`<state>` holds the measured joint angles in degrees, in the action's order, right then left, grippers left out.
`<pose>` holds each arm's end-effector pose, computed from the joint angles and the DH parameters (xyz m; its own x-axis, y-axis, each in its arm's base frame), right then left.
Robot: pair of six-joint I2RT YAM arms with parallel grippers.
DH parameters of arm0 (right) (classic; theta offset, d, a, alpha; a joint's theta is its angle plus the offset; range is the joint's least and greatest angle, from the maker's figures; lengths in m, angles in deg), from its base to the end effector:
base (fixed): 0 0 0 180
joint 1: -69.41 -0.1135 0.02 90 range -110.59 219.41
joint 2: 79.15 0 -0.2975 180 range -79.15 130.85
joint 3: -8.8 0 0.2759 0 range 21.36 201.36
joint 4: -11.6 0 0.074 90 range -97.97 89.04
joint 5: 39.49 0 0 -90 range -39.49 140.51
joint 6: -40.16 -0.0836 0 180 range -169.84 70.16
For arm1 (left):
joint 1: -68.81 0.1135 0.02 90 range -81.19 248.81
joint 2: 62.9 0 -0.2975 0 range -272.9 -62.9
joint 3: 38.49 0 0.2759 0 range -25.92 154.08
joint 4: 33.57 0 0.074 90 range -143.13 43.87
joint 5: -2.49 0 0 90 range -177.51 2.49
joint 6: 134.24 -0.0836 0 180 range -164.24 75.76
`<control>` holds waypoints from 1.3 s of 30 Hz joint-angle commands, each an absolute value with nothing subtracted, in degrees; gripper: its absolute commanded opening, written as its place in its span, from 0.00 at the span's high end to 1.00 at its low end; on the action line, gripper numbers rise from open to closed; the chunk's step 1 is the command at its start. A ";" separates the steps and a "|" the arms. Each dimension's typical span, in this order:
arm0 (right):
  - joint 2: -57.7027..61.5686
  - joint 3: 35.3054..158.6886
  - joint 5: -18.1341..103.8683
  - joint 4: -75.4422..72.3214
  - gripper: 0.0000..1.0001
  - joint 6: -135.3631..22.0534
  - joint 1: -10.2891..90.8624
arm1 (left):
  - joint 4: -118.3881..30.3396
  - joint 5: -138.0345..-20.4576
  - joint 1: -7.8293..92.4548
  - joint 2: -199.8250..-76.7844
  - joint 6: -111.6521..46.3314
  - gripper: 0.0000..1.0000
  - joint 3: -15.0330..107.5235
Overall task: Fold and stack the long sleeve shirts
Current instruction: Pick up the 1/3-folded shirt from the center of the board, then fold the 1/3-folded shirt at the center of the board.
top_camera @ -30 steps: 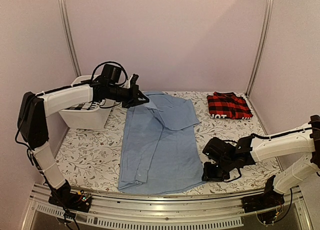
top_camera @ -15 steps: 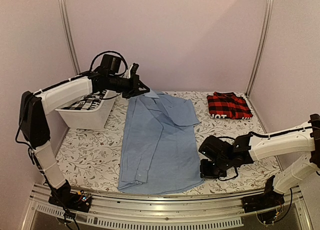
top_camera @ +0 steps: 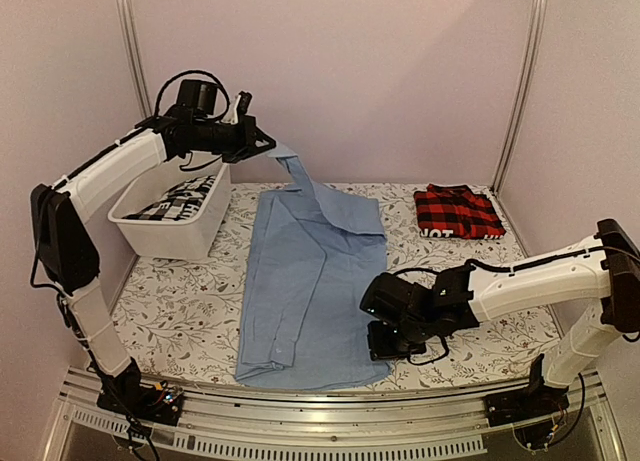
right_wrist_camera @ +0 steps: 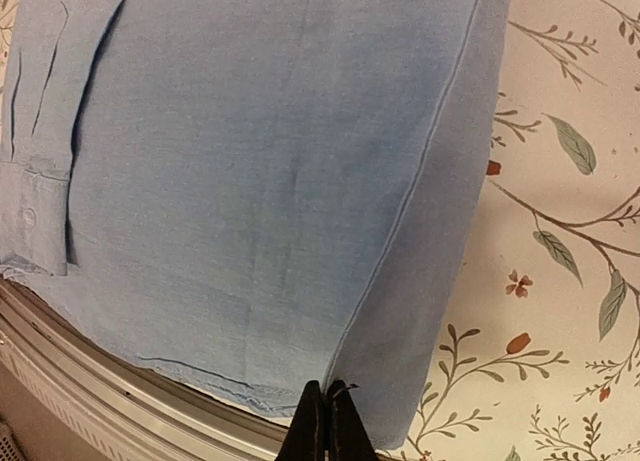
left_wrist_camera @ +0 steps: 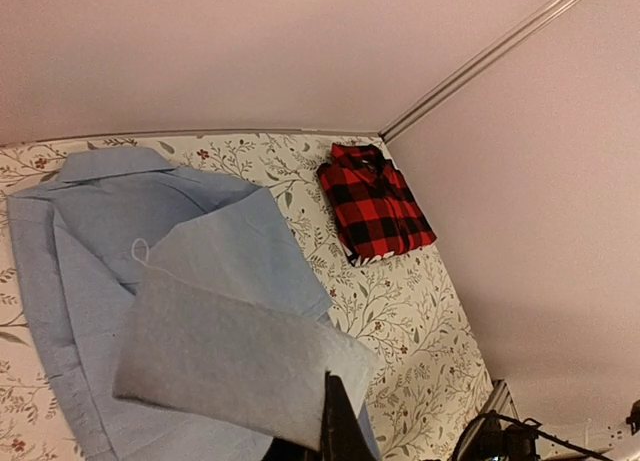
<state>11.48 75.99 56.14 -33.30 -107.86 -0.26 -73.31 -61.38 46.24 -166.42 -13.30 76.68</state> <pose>0.1239 0.3107 0.1551 -0.9519 -0.1395 -0.2728 -0.2137 0.9403 0.2648 0.4395 -0.2226 0.3883 -0.7346 -0.1946 -0.6501 0.3797 0.6761 -0.6314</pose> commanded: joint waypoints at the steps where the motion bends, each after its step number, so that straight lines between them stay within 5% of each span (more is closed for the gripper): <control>1: 12.74 77.66 53.11 -29.22 1.00 -104.71 -0.96 | -76.24 -63.29 51.07 -162.96 -16.35 1.00 77.92; 16: 22.43 86.08 43.74 -22.67 1.00 -98.39 -0.79 | -75.73 -61.77 61.72 -163.04 -18.93 1.00 79.71; 39: 27.11 89.41 36.10 -16.14 1.00 -96.13 1.72 | -73.90 -57.71 63.54 -166.16 -18.02 1.00 86.18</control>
<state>27.22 87.78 37.86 -18.20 -97.37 1.34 -74.75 -58.54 63.10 -164.92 -17.85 83.98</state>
